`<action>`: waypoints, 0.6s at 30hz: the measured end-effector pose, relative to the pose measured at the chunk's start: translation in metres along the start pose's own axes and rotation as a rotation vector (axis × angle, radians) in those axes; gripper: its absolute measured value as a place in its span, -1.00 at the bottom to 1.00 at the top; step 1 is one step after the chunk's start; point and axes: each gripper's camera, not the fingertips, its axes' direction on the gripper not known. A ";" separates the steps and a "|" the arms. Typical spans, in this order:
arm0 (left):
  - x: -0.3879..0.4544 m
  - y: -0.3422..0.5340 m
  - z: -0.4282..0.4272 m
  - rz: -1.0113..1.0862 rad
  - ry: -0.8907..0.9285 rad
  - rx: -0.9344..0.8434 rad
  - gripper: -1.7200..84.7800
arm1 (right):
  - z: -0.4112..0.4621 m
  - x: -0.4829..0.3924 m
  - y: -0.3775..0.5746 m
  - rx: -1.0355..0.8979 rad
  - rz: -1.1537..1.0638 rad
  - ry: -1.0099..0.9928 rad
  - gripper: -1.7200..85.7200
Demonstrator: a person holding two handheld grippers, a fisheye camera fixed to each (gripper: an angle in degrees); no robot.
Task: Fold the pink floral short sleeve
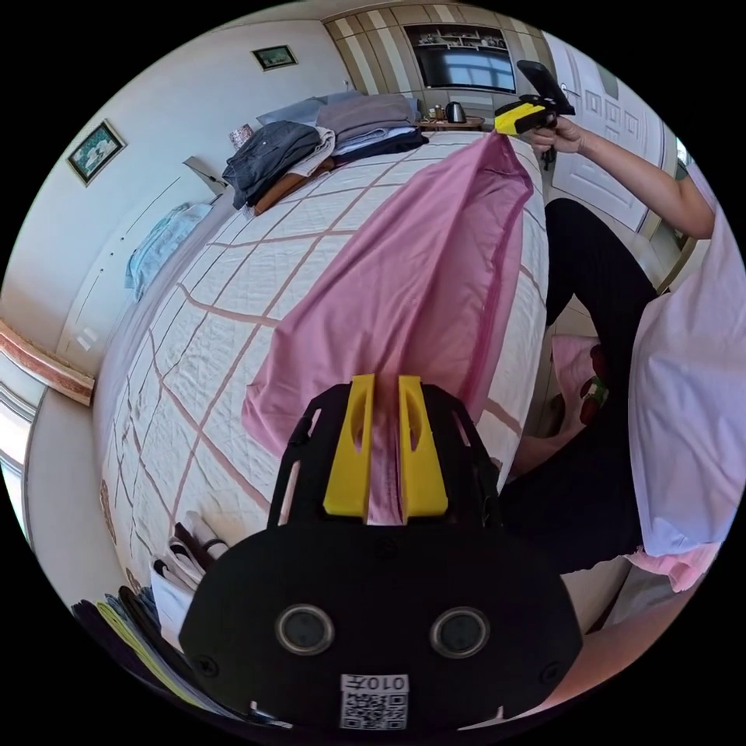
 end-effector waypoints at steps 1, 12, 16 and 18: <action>0.001 0.001 -0.003 0.003 0.002 0.015 -0.90 | 0.004 0.002 0.000 -0.018 0.005 0.002 -0.93; 0.019 0.034 -0.038 0.006 -0.040 -0.026 -0.96 | 0.037 0.001 0.007 -0.102 -0.013 -0.054 -0.93; 0.025 0.046 -0.034 -0.022 -0.023 -0.032 -0.97 | 0.061 -0.002 0.003 -0.178 -0.040 -0.062 -0.93; 0.029 0.046 -0.033 -0.007 -0.023 -0.039 -0.97 | 0.071 -0.002 0.002 -0.225 -0.050 -0.069 -0.93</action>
